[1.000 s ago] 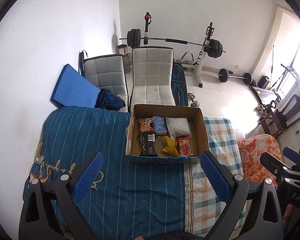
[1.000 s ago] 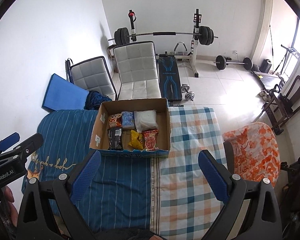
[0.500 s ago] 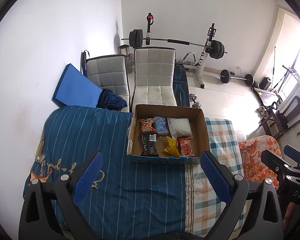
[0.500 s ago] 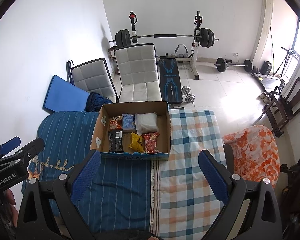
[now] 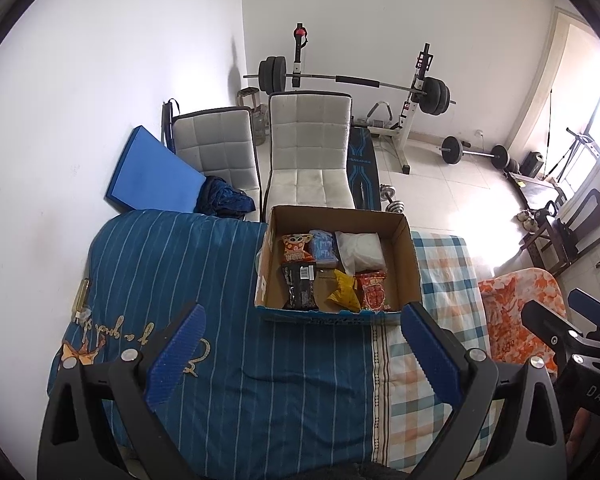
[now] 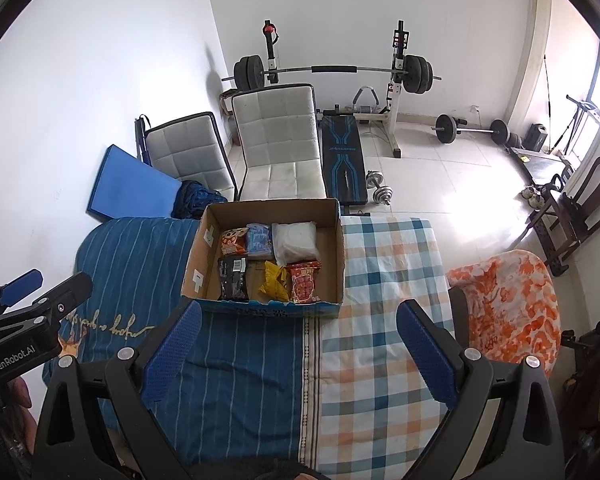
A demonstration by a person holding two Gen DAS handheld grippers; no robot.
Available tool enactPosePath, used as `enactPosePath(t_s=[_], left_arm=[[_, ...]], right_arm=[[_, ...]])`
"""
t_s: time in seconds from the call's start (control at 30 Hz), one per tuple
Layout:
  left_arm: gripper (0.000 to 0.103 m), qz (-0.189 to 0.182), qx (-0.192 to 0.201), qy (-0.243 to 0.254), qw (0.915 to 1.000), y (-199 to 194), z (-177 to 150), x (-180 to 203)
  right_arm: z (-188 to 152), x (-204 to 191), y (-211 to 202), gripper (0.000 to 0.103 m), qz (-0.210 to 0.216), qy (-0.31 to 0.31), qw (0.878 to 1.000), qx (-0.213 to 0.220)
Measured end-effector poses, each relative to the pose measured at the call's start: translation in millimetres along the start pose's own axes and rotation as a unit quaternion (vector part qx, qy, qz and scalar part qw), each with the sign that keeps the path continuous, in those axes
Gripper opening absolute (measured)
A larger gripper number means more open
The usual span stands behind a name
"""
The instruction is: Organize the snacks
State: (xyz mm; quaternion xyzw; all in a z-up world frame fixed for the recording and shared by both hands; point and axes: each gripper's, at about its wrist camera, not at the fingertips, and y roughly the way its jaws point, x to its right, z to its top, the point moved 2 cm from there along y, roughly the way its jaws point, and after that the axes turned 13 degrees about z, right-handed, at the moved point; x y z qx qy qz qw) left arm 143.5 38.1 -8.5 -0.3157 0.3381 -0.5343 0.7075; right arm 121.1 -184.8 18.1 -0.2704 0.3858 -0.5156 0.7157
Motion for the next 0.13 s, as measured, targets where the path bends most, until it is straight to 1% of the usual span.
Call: enactPosePath(t_s=[0.13], left_arm=[[0.1,0.001,0.006,-0.002,1.0,-1.0,-2.2,-1.2]], right_arm=[[-1.0,1.1,-1.5,0.1,0.001,-0.001,1.0,0.002]])
